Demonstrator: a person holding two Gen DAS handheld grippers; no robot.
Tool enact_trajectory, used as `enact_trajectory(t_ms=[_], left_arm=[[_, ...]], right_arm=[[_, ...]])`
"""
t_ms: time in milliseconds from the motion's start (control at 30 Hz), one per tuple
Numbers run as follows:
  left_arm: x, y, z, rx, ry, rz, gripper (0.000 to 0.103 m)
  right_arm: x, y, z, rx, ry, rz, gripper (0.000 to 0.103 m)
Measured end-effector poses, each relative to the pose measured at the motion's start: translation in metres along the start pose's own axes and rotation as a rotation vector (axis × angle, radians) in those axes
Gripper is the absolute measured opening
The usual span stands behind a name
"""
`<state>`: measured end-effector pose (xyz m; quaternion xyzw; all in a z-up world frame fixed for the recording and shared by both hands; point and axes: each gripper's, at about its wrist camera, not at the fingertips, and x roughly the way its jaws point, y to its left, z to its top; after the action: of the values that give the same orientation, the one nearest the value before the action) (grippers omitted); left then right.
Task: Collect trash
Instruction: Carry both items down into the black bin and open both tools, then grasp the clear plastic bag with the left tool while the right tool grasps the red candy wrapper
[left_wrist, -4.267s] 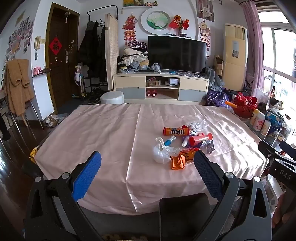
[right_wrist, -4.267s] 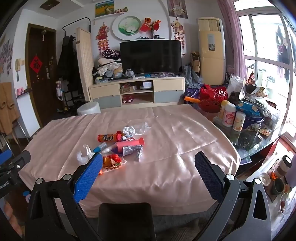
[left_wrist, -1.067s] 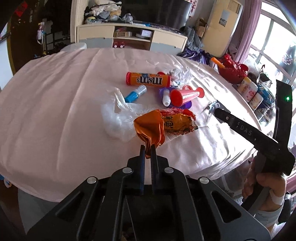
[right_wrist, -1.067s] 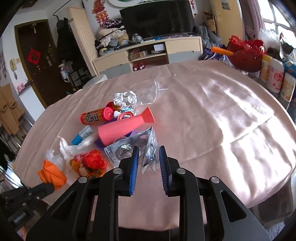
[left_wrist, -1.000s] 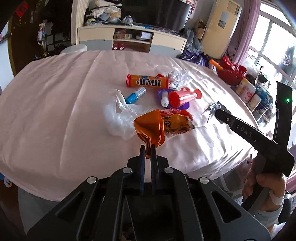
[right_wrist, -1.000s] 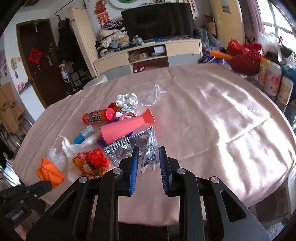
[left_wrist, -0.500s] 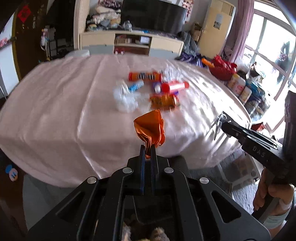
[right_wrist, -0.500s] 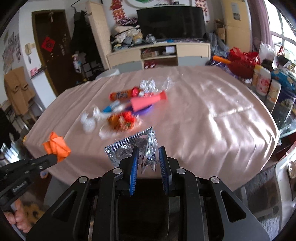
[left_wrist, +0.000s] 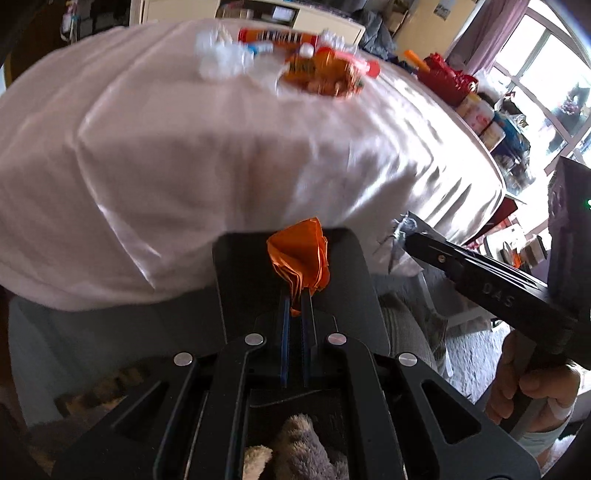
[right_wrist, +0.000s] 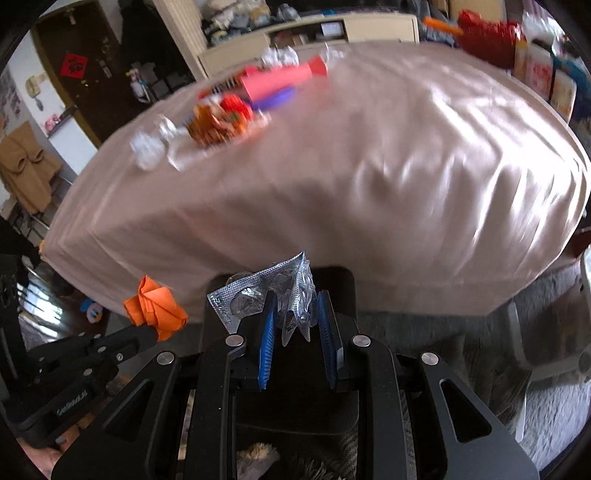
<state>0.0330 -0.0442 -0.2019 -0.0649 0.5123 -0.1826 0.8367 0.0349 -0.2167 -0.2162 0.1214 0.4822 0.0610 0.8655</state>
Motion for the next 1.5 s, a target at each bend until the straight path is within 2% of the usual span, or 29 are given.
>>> enact_trajectory(t_ms=[233,300,333,367,500,600,667,700,733,867,1000,1200,1433,1500], left_arm=[[0.018,0.001,-0.005,0.006,0.041,-0.009,0.007],[0.018,0.002,-0.004,0.009,0.034,0.007,0.018],[0.016,0.003,-0.003,0.007,0.032,0.008,0.024],[0.015,0.003,-0.003,0.004,0.028,0.011,0.026],[0.012,0.006,0.0,-0.008,0.015,0.027,0.028],[0.007,0.007,0.002,-0.01,-0.005,0.044,0.042],[0.003,0.006,0.004,-0.006,-0.023,0.056,0.056],[0.001,0.006,0.005,-0.006,-0.034,0.062,0.06],[-0.002,0.007,0.006,-0.008,-0.041,0.064,0.068],[-0.008,0.008,0.012,-0.026,-0.048,0.051,0.079],[-0.026,0.01,0.021,-0.033,-0.083,0.061,0.082],[-0.071,0.014,0.047,-0.003,-0.185,0.125,0.087],[-0.098,0.035,0.087,0.014,-0.267,0.235,0.087],[-0.099,0.042,0.096,0.016,-0.274,0.246,0.087]], right_arm=[[0.019,0.001,-0.004,0.006,0.029,-0.018,0.028],[0.02,0.002,-0.002,0.006,0.02,-0.028,0.042],[0.019,0.002,-0.001,0.009,0.008,-0.032,0.056],[0.016,-0.001,-0.002,0.011,0.0,-0.034,0.064],[0.011,-0.005,0.006,0.02,-0.028,-0.053,0.064],[0.007,-0.005,0.009,0.013,-0.047,-0.071,0.075],[0.002,-0.003,0.013,0.004,-0.067,-0.09,0.088],[0.0,-0.004,0.015,0.002,-0.076,-0.095,0.091],[-0.001,-0.004,0.016,0.001,-0.081,-0.098,0.095],[-0.01,-0.004,0.022,0.001,-0.101,-0.096,0.097],[-0.027,-0.007,0.036,0.002,-0.153,-0.09,0.097],[-0.051,-0.008,0.065,-0.01,-0.245,-0.073,0.097],[-0.046,0.014,0.091,-0.052,-0.262,-0.007,0.097],[-0.041,0.02,0.095,-0.061,-0.257,0.011,0.097]])
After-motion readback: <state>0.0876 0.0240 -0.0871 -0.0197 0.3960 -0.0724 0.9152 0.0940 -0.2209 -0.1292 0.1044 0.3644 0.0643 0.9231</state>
